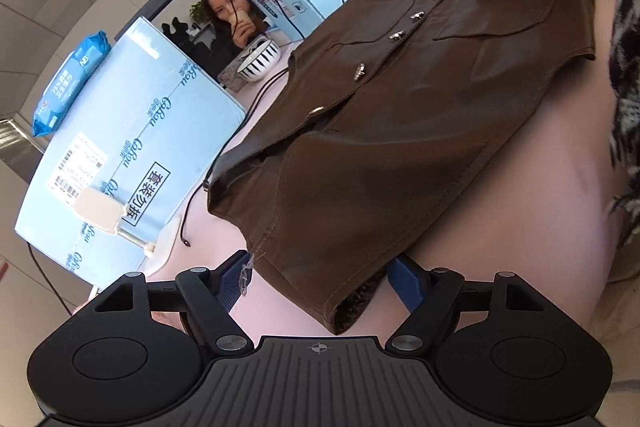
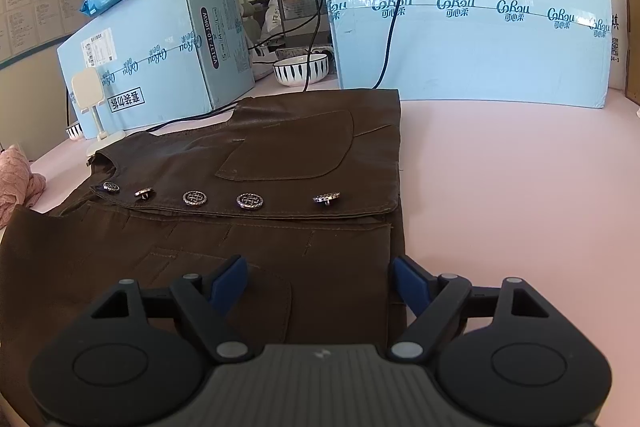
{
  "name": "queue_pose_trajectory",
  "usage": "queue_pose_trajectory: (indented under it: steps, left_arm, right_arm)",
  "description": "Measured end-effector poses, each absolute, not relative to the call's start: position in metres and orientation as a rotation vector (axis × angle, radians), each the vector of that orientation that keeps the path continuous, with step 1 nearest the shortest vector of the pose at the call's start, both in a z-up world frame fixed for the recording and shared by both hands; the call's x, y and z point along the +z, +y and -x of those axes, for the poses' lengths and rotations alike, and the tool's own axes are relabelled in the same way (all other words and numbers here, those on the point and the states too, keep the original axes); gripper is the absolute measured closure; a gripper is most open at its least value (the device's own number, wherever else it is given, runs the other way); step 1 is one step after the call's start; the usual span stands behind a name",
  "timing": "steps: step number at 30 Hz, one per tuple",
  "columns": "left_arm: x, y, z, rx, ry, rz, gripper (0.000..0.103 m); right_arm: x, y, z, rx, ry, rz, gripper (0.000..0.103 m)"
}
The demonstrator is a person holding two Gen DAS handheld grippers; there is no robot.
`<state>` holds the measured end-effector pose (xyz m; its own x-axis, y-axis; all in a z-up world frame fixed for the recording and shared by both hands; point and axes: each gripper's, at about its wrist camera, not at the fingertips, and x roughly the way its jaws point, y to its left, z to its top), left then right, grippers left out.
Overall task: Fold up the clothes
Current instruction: 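Fold the vest side over with the left gripper toward the buttons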
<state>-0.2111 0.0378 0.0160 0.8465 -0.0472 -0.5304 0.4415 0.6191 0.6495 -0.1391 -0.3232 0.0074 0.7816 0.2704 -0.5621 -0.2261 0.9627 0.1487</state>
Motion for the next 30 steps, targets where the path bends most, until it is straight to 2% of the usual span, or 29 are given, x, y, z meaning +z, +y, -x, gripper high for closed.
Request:
queue_pose_trajectory:
  steps: [6,7,9,11,15,23,28,29,30]
  left_arm:
    - [0.022,0.040,0.205,-0.232,0.434,-0.818,0.028]
    - [0.023,0.043,0.205,-0.221,0.440,-0.796,0.032]
    - [0.024,0.048,0.202,-0.204,0.473,-0.751,0.056]
    - [0.023,0.056,0.197,-0.178,0.515,-0.681,0.068]
    - [0.022,0.068,0.196,-0.142,0.553,-0.560,0.076]
    - [0.020,0.106,0.199,-0.057,0.582,-0.183,0.077]
    - [0.013,0.120,0.200,-0.039,0.613,-0.067,0.075]
    - [0.015,0.119,0.201,-0.046,0.617,-0.071,0.072]
    - [0.019,0.117,0.205,-0.086,0.627,-0.092,0.062]
  right_arm:
    - [0.008,-0.322,0.139,0.264,0.618,-0.070,0.021]
    - [0.007,-0.321,0.139,0.264,0.619,-0.069,0.021]
    - [0.007,-0.321,0.140,0.262,0.618,-0.070,0.021]
    - [0.007,-0.321,0.140,0.260,0.618,-0.071,0.021]
    - [0.008,-0.322,0.140,0.252,0.614,-0.088,0.021]
    - [0.017,-0.334,0.148,0.267,0.546,-0.235,0.021]
    - [0.020,-0.342,0.146,0.233,0.539,-0.271,0.021]
    - [0.020,-0.345,0.148,0.222,0.539,-0.277,0.021]
    - [0.021,-0.347,0.150,0.210,0.539,-0.284,0.021]
